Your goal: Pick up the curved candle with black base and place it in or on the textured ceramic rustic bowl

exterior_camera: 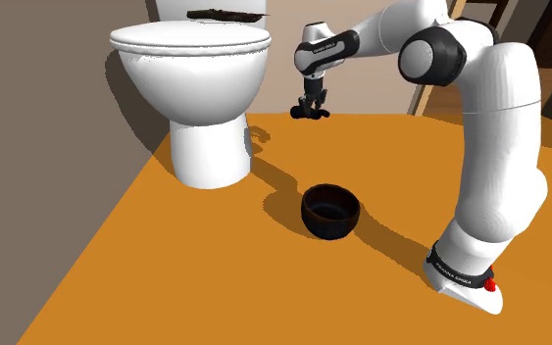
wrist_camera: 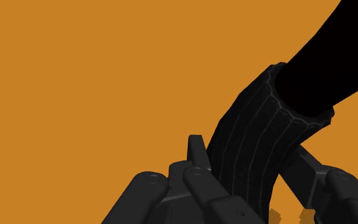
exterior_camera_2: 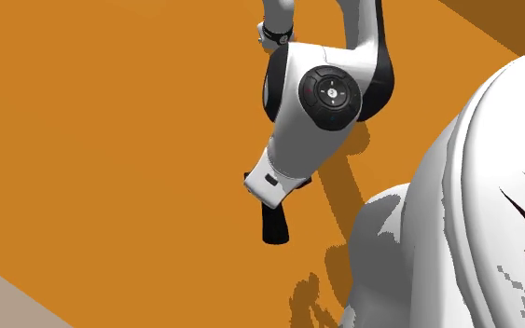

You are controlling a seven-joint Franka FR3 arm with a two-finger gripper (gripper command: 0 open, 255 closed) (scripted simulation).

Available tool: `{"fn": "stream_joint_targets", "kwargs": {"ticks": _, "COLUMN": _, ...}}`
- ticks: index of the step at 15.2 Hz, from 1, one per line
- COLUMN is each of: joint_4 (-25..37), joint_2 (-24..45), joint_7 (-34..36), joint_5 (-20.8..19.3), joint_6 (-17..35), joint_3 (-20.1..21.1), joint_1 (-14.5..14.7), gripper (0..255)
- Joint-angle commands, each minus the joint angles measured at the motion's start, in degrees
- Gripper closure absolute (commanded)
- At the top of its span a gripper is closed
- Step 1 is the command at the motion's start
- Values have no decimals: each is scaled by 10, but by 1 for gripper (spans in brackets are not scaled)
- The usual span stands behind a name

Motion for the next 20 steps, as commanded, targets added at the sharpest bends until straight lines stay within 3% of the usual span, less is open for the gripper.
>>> {"fn": "stream_joint_targets", "kwargs": {"ticks": 1, "joint_4": 9, "joint_2": -4, "joint_7": -3, "joint_5": 0, "joint_6": -13, "joint_3": -1, "joint_1": -1, "gripper": 255}}
{"fn": "stream_joint_targets", "kwargs": {"ticks": 2, "joint_4": 12, "joint_2": -5, "joint_7": -3, "joint_5": 0, "joint_6": -17, "joint_3": -1, "joint_1": -1, "gripper": 255}}
{"fn": "stream_joint_targets", "kwargs": {"ticks": 11, "joint_4": -254, "joint_2": -196, "joint_7": 82, "joint_5": -44, "joint_6": 51, "joint_3": 12, "joint_1": 56, "gripper": 255}}
{"fn": "stream_joint_targets", "kwargs": {"ticks": 20, "joint_4": -443, "joint_2": -357, "joint_7": 178, "joint_5": -70, "joint_6": 64, "joint_3": 53, "joint_1": 96, "gripper": 255}}
